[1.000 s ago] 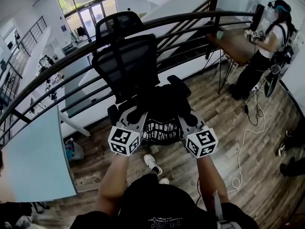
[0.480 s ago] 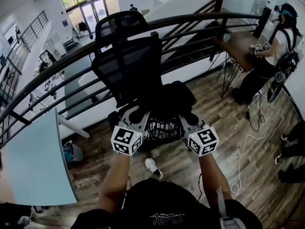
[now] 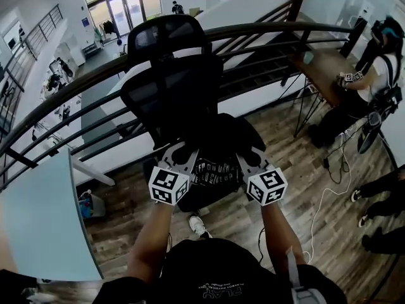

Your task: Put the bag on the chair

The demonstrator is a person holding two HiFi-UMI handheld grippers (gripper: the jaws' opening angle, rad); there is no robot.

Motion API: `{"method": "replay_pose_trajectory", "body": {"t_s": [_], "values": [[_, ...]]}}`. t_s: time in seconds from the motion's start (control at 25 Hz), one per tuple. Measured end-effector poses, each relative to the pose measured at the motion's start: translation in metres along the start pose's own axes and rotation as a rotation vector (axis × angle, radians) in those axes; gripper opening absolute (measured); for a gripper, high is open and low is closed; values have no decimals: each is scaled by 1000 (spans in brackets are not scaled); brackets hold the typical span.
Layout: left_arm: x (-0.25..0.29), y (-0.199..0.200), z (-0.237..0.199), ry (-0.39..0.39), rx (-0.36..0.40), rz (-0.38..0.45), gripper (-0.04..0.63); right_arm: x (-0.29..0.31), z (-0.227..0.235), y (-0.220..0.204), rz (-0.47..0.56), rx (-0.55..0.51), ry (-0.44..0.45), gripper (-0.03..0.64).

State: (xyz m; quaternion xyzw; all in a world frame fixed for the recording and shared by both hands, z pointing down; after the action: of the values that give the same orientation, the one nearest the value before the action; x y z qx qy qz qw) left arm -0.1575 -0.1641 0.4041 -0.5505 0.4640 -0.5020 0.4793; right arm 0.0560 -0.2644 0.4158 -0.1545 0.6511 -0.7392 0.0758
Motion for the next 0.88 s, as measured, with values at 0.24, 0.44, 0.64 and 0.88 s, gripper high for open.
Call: {"method": "replay_pose_trajectory", "body": {"t_s": [0.24, 0.44, 0.64, 0.88], "values": [[19, 0, -26, 7, -26, -8, 52, 37, 18, 4, -22, 10, 14, 28], [26, -1, -47, 41, -35, -15, 52, 66, 25, 6, -25, 6, 41, 28], [36, -4, -60, 85, -48, -27, 52, 94, 40, 6, -38, 18, 92, 28], [50, -24, -71, 170, -82, -62, 52, 124, 59, -12, -73, 47, 172, 28]]}}
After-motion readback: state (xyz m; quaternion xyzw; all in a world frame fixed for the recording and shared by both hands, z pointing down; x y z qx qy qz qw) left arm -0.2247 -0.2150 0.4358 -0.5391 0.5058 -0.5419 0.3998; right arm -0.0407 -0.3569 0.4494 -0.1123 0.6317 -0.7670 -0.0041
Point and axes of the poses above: the fingertips, and each gripper's own axes: x forward along the fingers, z to its right, y out of its top, the point moved 9 cm from there along -x, backward along the fingers, and after that the axes turned 7 degrees about y, right-handed, at the moved point
